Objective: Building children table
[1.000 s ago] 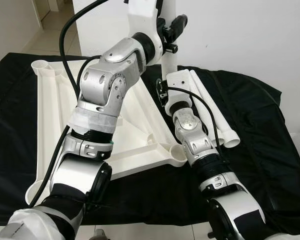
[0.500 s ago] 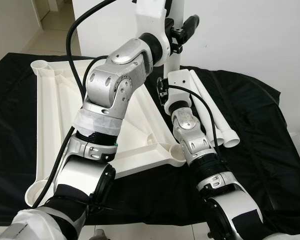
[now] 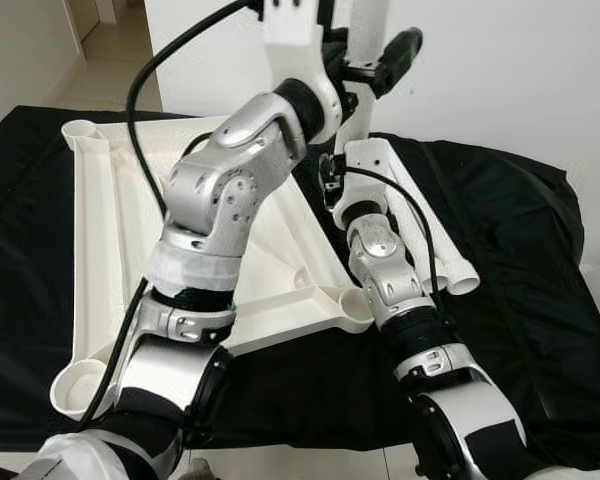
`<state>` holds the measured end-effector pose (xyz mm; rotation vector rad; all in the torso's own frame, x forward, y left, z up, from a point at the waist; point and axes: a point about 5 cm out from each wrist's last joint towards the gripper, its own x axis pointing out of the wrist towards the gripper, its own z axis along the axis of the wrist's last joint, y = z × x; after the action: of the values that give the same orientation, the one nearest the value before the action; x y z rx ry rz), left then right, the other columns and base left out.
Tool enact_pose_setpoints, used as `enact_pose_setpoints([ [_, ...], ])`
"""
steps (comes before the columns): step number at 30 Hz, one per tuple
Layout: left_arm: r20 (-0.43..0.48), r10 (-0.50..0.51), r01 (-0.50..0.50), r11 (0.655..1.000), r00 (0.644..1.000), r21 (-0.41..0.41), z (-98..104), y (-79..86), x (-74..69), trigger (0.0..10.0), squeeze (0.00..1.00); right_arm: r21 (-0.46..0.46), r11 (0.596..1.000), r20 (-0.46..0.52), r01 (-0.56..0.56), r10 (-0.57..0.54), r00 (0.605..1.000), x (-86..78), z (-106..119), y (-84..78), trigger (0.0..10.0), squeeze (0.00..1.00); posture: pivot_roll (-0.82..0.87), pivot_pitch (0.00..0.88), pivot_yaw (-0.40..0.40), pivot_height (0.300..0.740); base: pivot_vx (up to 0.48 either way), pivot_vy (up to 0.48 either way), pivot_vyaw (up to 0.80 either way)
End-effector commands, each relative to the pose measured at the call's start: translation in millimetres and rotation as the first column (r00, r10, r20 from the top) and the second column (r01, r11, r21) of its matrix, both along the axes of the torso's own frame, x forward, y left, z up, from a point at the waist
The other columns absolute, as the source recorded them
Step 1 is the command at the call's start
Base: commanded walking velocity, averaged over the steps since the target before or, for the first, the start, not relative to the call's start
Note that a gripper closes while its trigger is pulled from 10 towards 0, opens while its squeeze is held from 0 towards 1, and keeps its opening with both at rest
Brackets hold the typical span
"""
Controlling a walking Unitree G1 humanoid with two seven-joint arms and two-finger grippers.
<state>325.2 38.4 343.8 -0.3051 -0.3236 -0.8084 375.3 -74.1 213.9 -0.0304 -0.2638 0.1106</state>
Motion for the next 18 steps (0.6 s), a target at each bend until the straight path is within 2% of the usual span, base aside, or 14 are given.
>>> enact_pose_setpoints([
  [1,0.013,-0.039,0.039,0.999,0.999,0.027,-4,1.3,-3.3,10.0,0.0,0.027,0.999,0.0,0.017,-0.017,1.0,-0.7,1,-6.8,10.0,0.0,0.07,0.001,-0.069,0.74,0.0,0.0,0.0],
  [9,0.03,-0.009,0.006,0.993,1.0,0.116,-27,15.8,-6.9,10.0,0.0,0.07,0.997,-0.016,0.036,-0.035,0.999,-4.8,-5,-23.4,10.0,0.0,0.07,0.006,-0.071,0.74,0.0,0.0,0.0],
  [12,0.109,0.027,-0.047,0.981,0.994,0.186,-42,24.4,-11.0,10.0,0.0,0.041,0.998,0.0,0.04,-0.04,0.999,-10.9,-8,-34.4,10.0,0.0,0.07,0.007,-0.07,0.74,0.0,0.0,0.0],
  [13,0.105,0.025,-0.049,0.973,0.994,0.224,-51,25.8,-11.8,10.0,0.0,0.04,0.998,0.0,0.038,-0.038,0.999,-13.3,-10,-37.7,10.0,0.0,0.06,0.009,-0.069,0.74,0.0,0.0,0.0],
  [14,0.105,0.025,-0.049,0.973,0.994,0.224,-51,25.8,-11.8,10.0,0.0,0.04,0.998,0.0,0.038,-0.038,0.999,-13.3,-10,-37.7,10.0,0.0,0.06,0.009,-0.069,0.74,0.0,0.0,0.0],
  [15,0.089,0.021,-0.048,0.95,0.996,0.309,-72,29.6,-12.6,10.0,0.0,0.02,0.999,-0.009,0.027,-0.027,1.0,-19.7,-19,-45.4,10.0,0.0,0.06,0.009,-0.067,0.74,0.0,0.0,0.0],
  [18,0.081,0.017,-0.045,0.934,0.997,0.354,-85,32.0,-14.1,10.0,0.0,0.004,1.0,-0.011,0.018,-0.018,1.0,-24.4,-25,-49.9,10.0,0.0,0.06,0.01,-0.067,0.74,0.0,0.0,0.0],
])
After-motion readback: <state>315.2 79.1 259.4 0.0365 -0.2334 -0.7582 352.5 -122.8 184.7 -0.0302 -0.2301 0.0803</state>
